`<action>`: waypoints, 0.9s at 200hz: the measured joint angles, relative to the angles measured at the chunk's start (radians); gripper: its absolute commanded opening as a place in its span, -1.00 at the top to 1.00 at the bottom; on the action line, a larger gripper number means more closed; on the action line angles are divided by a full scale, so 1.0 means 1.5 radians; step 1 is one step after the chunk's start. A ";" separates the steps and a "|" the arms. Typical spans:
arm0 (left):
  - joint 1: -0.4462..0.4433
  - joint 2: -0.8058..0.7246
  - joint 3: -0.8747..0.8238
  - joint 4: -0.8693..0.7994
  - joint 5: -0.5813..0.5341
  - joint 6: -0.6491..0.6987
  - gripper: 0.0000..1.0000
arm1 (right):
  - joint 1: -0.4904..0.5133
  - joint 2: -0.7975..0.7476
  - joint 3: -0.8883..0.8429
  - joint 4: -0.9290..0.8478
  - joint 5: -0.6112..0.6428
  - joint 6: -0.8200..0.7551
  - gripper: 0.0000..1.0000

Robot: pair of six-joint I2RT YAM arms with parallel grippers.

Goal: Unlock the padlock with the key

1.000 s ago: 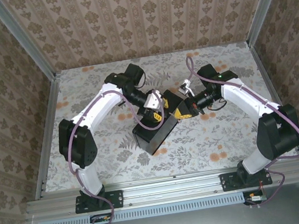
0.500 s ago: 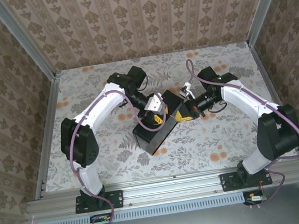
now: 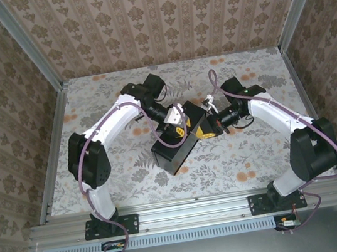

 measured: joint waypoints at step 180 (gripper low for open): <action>0.008 -0.036 -0.063 0.092 0.017 -0.025 0.61 | -0.002 0.006 -0.003 0.020 -0.004 0.004 1.00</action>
